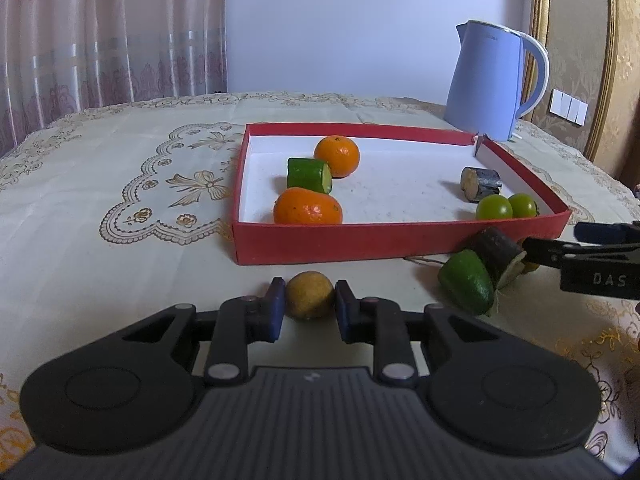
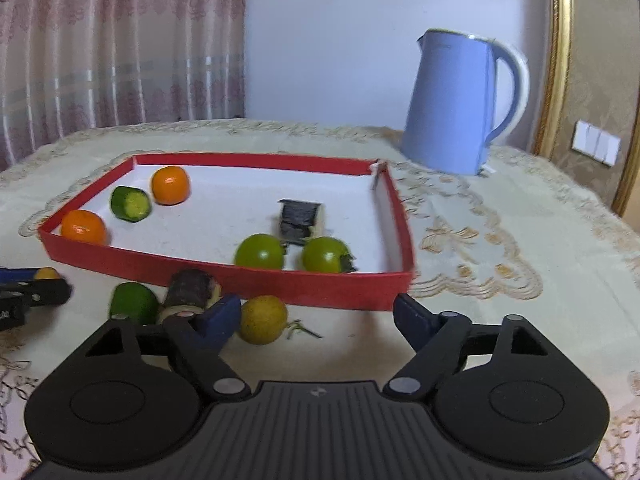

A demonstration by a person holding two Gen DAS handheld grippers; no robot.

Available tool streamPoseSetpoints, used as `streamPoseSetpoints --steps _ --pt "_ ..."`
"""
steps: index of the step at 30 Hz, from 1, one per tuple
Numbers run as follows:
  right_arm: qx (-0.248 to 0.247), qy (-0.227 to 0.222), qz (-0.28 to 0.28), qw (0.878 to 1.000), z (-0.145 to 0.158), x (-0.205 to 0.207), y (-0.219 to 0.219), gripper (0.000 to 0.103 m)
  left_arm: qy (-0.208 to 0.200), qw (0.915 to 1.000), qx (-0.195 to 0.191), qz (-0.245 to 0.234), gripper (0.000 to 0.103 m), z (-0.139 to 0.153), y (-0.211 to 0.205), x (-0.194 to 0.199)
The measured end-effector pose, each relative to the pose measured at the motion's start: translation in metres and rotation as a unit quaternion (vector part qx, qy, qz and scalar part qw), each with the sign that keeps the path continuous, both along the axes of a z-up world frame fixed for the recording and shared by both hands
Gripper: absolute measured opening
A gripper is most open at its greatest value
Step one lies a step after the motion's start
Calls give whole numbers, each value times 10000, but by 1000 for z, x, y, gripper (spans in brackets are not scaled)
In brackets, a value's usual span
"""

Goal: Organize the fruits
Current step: 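Hold the brown fruit in the left tool while the right tool grasps the yellow pear, then carry the yellow pear into the tray and open the right tool while the left tool holds the brown fruit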

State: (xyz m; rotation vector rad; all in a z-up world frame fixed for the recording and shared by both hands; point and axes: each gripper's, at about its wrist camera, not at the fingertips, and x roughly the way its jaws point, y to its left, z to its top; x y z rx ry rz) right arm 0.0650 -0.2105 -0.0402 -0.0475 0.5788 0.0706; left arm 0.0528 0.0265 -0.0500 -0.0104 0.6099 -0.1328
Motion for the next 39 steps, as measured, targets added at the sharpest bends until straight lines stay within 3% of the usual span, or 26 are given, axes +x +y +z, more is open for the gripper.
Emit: streamPoseSetpoints --steps 4,6,9,11,12,23,39 --pt "29 45 89 9999 -2 1 9 71 4 10000 -26 -1 24 0 1 0" --pt "137 219 156 9995 -5 6 11 57 6 10000 -42 -1 24 0 2 0" --pt "295 309 191 9989 -9 9 11 52 6 10000 -65 -1 24 0 2 0" --pt "297 266 161 9991 -10 8 11 35 6 10000 -77 -1 24 0 2 0" --pt "346 260 175 9989 -10 8 10 33 6 10000 -78 -1 24 0 2 0" --pt "334 137 179 9992 -8 -2 6 30 5 10000 -39 2 24 0 2 0" --pt "52 -306 101 9995 21 1 -5 29 6 10000 36 0 24 0 -2 1"
